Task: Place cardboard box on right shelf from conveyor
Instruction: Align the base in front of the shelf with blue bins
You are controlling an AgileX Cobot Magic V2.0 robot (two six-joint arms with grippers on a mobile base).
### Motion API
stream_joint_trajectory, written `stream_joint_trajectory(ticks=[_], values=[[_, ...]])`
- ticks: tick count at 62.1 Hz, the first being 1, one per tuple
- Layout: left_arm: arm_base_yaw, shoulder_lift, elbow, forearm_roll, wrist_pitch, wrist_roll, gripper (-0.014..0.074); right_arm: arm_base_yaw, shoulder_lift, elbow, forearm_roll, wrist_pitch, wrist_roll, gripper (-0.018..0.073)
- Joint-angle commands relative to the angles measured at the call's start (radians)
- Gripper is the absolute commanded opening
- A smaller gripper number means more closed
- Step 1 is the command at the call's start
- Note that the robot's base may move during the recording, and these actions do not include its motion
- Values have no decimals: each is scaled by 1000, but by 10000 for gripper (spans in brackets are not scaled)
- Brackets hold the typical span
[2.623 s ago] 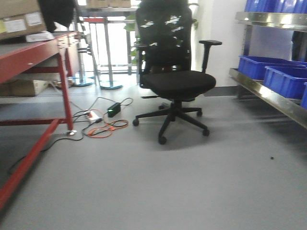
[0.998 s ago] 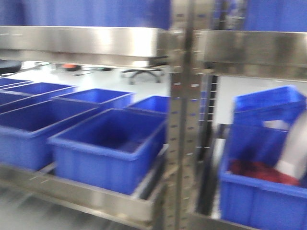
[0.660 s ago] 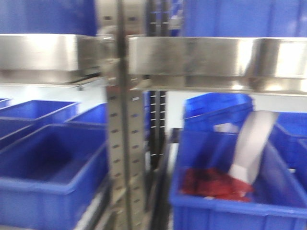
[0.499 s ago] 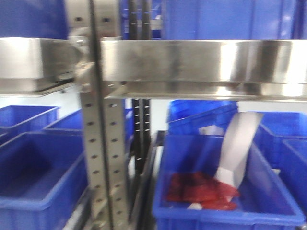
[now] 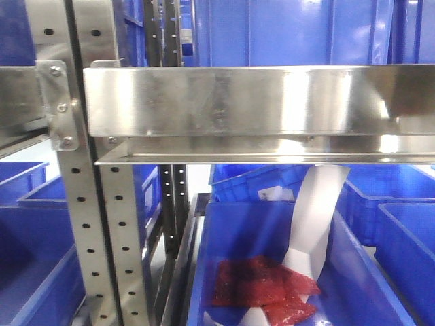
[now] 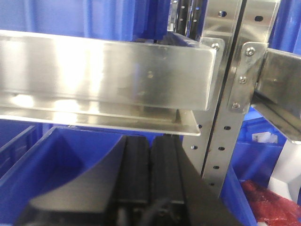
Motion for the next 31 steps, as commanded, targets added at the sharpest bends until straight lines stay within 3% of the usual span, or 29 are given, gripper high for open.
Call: stream_joint_trajectory(ticks=[1,31], values=[[-4,-5,-3,-5,-82,-3,-119,-5,10,-30,-16,-111,-10,41],[-4,-5,-3,-5,-82,-3,-119,-5,10,-30,-16,-161,-10,41]])
